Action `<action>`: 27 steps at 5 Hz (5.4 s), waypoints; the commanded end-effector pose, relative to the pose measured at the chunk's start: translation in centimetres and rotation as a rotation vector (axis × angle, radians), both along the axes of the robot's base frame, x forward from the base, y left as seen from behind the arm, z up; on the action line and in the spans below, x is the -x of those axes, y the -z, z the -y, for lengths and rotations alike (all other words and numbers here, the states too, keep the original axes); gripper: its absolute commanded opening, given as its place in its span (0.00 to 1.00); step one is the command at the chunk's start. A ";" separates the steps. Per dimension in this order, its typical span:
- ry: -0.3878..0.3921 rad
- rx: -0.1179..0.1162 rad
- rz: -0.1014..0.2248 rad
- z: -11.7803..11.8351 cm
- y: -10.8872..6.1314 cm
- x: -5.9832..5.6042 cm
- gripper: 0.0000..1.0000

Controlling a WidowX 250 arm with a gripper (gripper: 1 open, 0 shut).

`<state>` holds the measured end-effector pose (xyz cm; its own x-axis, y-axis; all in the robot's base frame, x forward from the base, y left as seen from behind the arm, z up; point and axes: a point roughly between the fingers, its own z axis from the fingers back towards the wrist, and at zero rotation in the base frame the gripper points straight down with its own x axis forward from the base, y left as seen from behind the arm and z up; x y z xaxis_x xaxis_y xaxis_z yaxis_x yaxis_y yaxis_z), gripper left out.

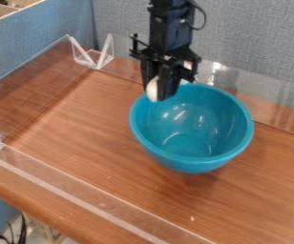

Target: Put the mushroom in the blue bowl

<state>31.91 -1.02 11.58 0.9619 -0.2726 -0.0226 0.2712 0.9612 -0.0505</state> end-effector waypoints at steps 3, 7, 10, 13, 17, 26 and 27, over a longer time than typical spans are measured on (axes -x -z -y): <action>0.020 -0.002 0.042 -1.2 -1.7 -0.7 0.00; 0.068 -0.003 0.032 -1.3 -0.6 -1.5 0.00; 0.026 -0.003 0.031 -0.5 0.3 -0.6 0.00; -0.044 -0.005 0.025 -0.6 1.8 -0.2 0.00; -0.096 0.000 0.024 -1.6 3.4 -0.2 0.00; 0.114 0.021 0.010 1.3 -0.3 -0.7 0.00; 0.101 0.022 0.004 1.4 0.2 -1.4 0.00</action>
